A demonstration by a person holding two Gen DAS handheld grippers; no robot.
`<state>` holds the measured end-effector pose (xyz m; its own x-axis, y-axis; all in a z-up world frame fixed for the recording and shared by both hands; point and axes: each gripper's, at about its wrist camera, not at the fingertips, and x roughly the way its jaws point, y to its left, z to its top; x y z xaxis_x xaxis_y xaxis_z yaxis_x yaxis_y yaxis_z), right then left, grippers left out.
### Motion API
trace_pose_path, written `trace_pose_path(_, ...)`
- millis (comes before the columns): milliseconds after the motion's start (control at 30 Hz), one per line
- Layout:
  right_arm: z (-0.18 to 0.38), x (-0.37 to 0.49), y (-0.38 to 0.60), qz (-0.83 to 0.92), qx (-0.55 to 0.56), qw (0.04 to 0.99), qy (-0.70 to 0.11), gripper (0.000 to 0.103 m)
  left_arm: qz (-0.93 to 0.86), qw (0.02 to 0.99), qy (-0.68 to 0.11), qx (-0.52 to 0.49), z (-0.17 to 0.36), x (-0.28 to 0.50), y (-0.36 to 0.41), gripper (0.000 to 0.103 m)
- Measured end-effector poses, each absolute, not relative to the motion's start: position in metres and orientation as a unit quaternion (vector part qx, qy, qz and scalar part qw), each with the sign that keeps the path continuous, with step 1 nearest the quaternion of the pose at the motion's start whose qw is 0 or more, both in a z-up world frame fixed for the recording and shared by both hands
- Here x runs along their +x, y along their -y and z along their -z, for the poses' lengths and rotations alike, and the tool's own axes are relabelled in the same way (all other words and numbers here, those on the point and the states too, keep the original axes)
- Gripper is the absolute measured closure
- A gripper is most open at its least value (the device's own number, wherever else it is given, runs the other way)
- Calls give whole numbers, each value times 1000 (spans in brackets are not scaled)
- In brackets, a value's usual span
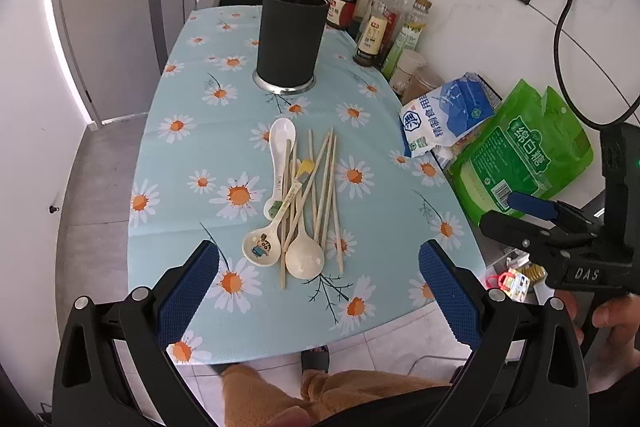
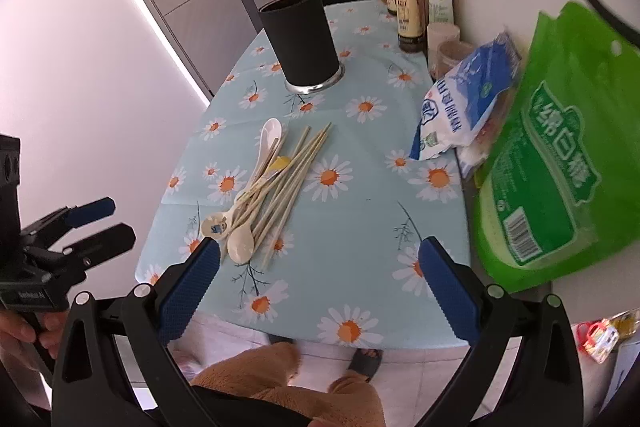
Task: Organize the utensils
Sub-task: 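Lower the left tool and grasp the cartoon-print spoon with yellow handle while the right tool grasps a chopstick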
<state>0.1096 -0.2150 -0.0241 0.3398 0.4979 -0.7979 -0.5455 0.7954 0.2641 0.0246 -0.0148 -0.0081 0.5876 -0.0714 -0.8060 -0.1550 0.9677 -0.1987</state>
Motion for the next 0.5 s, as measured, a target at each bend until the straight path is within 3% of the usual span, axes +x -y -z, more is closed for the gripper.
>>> trace_pose_path(333, 56, 151, 187, -316, 46, 780, -538, 25, 26, 862, -497, -92, 39, 60, -8, 8)
trace_pose_path(500, 86, 178, 173, -293, 100, 752, -582, 34, 72, 843, -527, -82, 70, 92, -27, 23)
